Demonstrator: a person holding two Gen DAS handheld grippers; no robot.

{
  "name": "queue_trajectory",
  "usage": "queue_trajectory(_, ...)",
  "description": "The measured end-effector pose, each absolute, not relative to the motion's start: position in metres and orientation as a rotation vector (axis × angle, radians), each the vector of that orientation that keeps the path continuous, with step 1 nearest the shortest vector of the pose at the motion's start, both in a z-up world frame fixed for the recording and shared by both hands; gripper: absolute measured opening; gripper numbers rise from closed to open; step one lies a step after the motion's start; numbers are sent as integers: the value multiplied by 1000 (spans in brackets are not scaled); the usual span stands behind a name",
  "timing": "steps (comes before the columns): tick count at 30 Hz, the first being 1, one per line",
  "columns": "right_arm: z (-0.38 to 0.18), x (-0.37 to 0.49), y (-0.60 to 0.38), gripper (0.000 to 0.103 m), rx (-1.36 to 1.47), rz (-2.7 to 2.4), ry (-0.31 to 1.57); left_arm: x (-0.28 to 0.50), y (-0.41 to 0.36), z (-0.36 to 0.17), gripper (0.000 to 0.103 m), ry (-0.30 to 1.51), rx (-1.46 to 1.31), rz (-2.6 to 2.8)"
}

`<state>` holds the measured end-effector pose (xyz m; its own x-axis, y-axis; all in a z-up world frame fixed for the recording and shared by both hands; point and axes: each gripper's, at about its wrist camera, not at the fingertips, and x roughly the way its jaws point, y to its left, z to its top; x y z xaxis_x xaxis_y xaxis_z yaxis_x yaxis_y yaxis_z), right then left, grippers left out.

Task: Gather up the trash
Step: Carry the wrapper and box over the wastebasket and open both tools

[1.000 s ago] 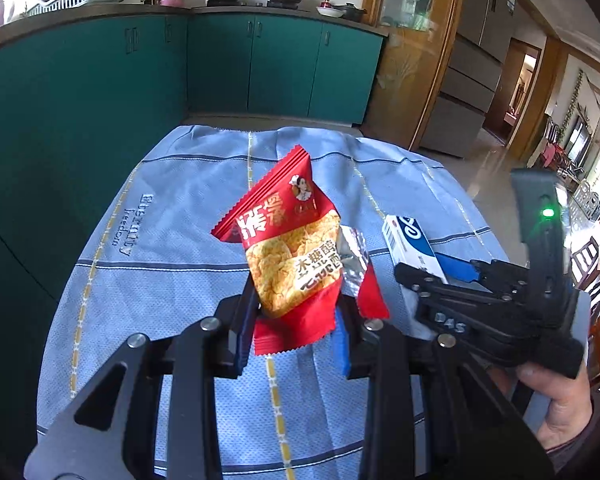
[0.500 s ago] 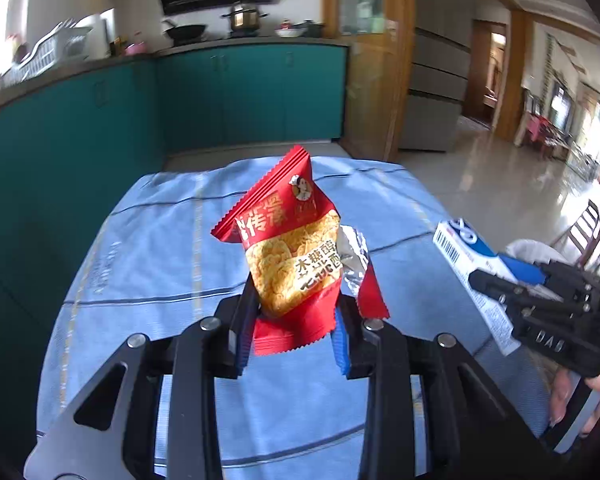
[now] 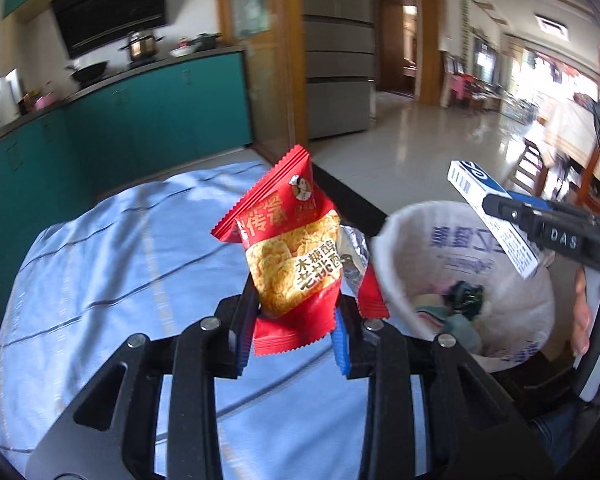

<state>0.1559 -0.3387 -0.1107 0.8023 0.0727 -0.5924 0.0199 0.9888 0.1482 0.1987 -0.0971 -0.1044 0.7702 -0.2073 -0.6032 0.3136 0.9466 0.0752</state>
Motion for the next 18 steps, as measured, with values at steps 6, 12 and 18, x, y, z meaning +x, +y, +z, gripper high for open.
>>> queue_trajectory(6, -118, 141, -369, 45, 156, -28, 648, 201, -155, -116, 33, 625, 215, -373)
queue_trajectory(12, -122, 138, -388, 45, 182, -87, 677, 214, -205, -141, 34, 700, 252, -449)
queue_trajectory(18, -134, 143, -403, 45, 219, -139, 734, 221, -235, -163, 38, 750, 244, -506)
